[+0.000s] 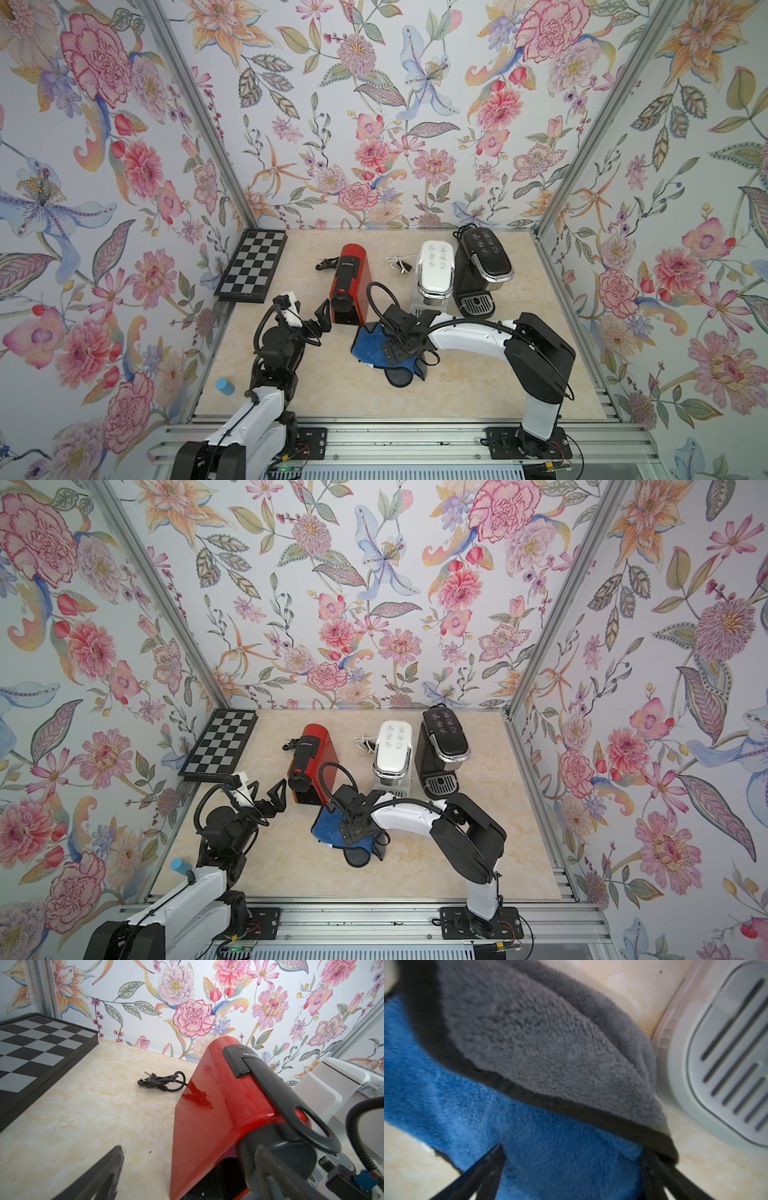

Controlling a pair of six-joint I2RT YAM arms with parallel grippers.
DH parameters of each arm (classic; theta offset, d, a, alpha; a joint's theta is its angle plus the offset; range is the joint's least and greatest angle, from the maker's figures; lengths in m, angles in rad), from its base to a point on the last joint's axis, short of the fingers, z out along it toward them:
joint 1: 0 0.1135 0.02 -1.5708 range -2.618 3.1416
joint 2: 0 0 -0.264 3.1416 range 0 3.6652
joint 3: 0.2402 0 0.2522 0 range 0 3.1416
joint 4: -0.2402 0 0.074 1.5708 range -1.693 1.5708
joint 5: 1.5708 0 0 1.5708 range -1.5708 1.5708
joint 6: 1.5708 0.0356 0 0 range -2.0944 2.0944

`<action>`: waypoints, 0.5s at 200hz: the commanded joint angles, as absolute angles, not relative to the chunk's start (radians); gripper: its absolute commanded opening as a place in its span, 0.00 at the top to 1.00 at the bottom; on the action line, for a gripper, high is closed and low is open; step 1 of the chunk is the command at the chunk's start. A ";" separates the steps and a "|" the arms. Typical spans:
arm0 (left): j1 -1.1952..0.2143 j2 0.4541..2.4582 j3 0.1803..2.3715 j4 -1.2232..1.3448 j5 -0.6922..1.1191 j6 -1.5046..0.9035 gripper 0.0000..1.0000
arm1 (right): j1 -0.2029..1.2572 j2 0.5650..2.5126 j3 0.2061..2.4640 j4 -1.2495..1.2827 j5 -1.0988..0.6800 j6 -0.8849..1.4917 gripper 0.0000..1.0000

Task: Wipe the surface of a coffee machine
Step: Pick up the cleaning item at the center of the board.

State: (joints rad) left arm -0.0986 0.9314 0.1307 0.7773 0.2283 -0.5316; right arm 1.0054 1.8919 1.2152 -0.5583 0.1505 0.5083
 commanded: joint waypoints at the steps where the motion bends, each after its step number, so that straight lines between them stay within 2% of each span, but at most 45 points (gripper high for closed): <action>1: -0.107 0.932 0.138 0.763 0.224 -0.525 0.01 | 1.000 1.935 1.240 -0.596 0.098 0.508 0.00; 17: -0.107 0.930 0.138 0.764 0.224 -0.525 0.01 | 1.005 1.953 1.246 -0.595 0.089 0.502 0.00; 32: -0.107 0.930 0.139 0.764 0.224 -0.526 0.01 | 1.011 1.960 1.250 -0.596 0.088 0.495 0.08; 47: -0.107 0.930 0.138 0.766 0.224 -0.528 0.01 | 1.012 1.966 1.257 -0.595 0.083 0.491 0.26; 56: -0.107 0.928 0.138 0.766 0.223 -0.526 0.01 | 1.013 1.966 1.259 -0.595 0.085 0.491 0.47; 72: -0.107 0.925 0.137 0.767 0.225 -0.525 0.01 | 1.017 1.960 1.261 -0.595 0.095 0.490 0.70; 85: -0.107 0.922 0.135 0.765 0.224 -0.525 0.01 | 1.022 1.946 1.266 -0.594 0.099 0.484 0.84; 100: -0.107 0.922 0.135 0.765 0.224 -0.527 0.01 | 1.031 1.923 1.274 -0.594 0.112 0.471 0.92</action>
